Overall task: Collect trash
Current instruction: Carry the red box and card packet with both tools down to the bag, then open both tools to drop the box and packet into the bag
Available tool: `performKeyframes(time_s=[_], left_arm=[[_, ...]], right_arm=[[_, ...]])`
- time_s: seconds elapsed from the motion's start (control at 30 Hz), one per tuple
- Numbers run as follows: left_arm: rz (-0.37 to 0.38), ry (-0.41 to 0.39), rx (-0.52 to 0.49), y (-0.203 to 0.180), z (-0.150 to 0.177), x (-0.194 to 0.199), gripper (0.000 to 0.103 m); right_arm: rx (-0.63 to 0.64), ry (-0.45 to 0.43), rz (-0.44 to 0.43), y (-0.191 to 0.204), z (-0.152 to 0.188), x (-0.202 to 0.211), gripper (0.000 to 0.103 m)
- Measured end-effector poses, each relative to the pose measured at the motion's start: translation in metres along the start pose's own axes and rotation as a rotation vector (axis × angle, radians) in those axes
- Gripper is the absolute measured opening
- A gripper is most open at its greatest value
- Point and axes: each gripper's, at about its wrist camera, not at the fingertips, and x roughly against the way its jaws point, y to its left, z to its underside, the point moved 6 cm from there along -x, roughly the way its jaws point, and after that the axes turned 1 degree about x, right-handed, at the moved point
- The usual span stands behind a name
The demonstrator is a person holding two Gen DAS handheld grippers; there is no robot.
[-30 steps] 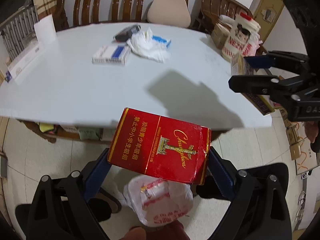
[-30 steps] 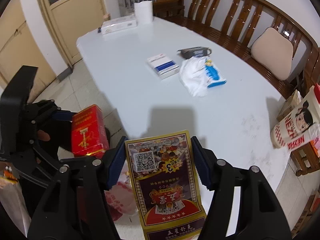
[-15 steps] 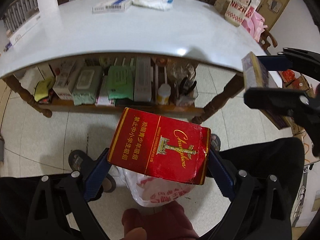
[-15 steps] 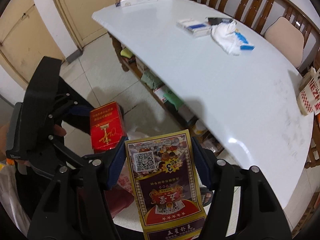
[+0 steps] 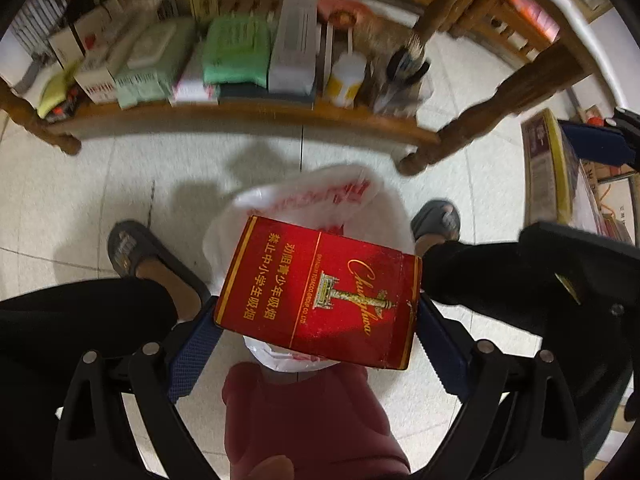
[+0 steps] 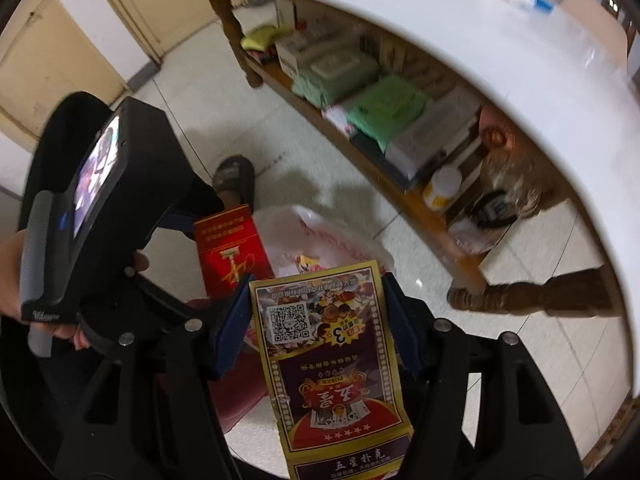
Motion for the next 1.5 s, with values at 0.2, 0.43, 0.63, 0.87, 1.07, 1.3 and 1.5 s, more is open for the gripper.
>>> performKeyframes(time_s=[0.2,0.43,0.63,0.87,1.07,1.3,1.5], left_arm=[[0.050,0.129,0.075,0.013,0.002,-0.052,0.090],[0.002,0.173,0.092,0.020,-0.003,-0.084,0.091],[-0.008,0.222,0.115,0.029,0.005,-0.111,0.092],[-0.023,0.224,0.119,0.031,0.006,-0.114,0.095],[-0.020,0.204,0.130,0.032,0.004,-0.108,0.095],[-0.010,0.155,0.129,0.028,-0.003,-0.093,0.095],[-0.034,0.096,0.114,0.027,-0.009,-0.075,0.095]], right_arm=[[-0.103,0.063,-0.051,-0.017,0.006,-0.062,0.062],[-0.246,0.126,-0.106,-0.035,0.014,-0.127,0.062],[-0.271,0.181,-0.129,-0.035,0.020,-0.161,0.063],[-0.268,0.197,-0.113,-0.036,0.016,-0.172,0.084],[-0.286,0.182,-0.119,-0.040,0.013,-0.168,0.086],[-0.302,0.149,-0.128,-0.041,0.009,-0.154,0.086],[-0.321,0.111,-0.092,-0.046,0.005,-0.134,0.086]])
